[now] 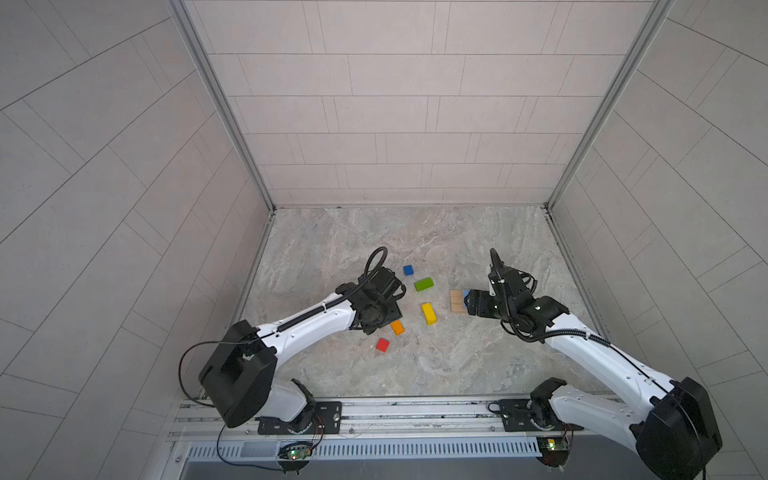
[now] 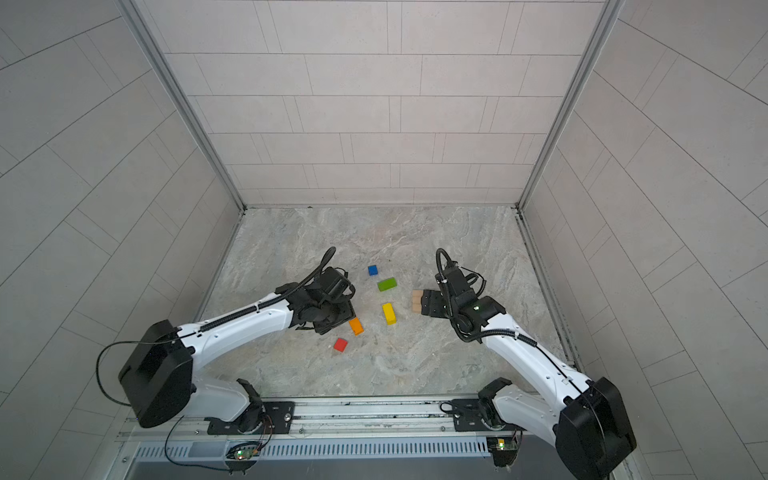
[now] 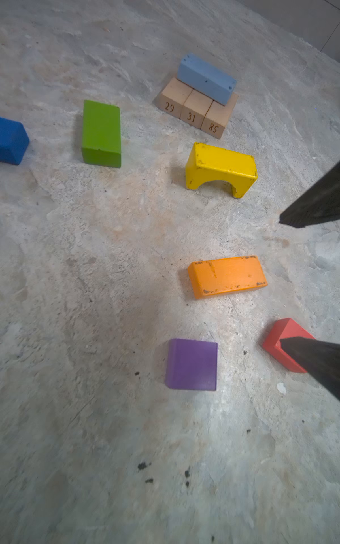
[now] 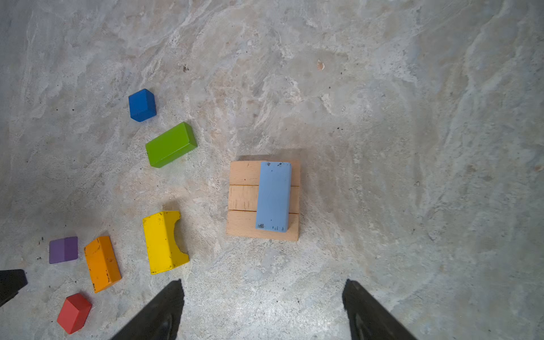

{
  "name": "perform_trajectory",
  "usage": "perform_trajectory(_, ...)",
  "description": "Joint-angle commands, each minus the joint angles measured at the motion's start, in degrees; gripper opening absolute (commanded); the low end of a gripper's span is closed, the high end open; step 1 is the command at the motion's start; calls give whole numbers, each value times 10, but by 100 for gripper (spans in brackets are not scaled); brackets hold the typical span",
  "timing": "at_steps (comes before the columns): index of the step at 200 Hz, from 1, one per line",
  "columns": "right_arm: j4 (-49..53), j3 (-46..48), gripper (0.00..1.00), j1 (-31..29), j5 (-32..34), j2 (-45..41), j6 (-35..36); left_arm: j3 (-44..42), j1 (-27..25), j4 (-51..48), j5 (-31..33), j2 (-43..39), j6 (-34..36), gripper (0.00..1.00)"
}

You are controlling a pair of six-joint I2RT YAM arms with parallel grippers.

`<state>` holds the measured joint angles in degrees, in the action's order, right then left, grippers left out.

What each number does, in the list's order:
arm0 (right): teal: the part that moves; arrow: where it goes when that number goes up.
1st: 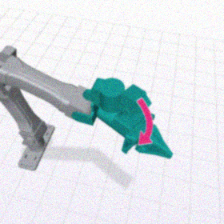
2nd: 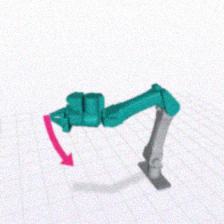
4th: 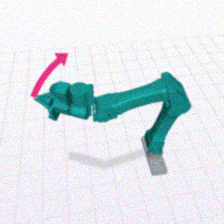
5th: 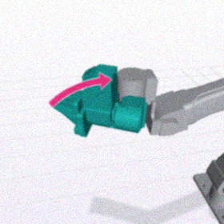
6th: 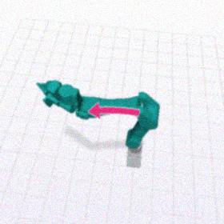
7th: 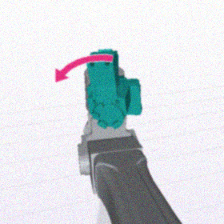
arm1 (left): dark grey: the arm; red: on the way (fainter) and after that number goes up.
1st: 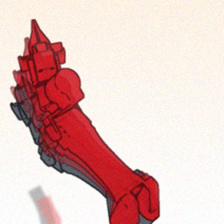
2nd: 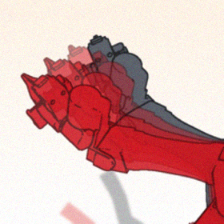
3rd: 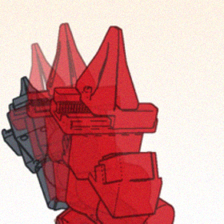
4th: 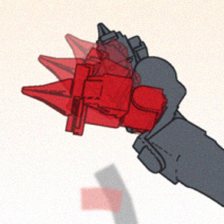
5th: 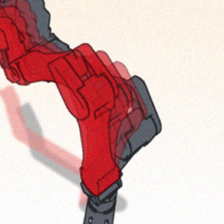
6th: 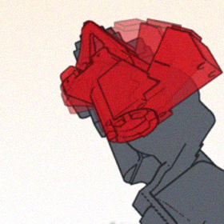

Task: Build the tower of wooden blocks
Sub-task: 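Raise the right gripper off the stack while the left gripper reaches toward the orange bar, then grasp the orange bar with the left gripper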

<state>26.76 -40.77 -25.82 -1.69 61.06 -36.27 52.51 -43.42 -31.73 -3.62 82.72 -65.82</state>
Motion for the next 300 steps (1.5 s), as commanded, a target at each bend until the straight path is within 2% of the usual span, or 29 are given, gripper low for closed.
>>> perform_trajectory(1, -1, 4, 86, -2, 4, -2, -11, 15, -14, 16, 18, 22, -4, 66)
perform_trajectory(51, -3, 21, 85, -2, 15, -33, -28, 13, -23, 47, 11, 76, -11, 62)
perform_trajectory(109, -6, 38, 84, -2, 27, -62, -34, 11, -25, 61, 18, 105, -21, 61)
perform_trajectory(132, -12, 44, 84, -2, 30, -70, -31, 9, -25, 71, 15, 116, -25, 57)
perform_trajectory(224, -10, 50, 84, -2, 46, -106, -32, 2, -26, 78, 23, 136, -27, 51)
perform_trajectory(300, -16, 67, 84, -2, 41, -101, -34, -1, -26, 68, 30, 136, -10, 41)
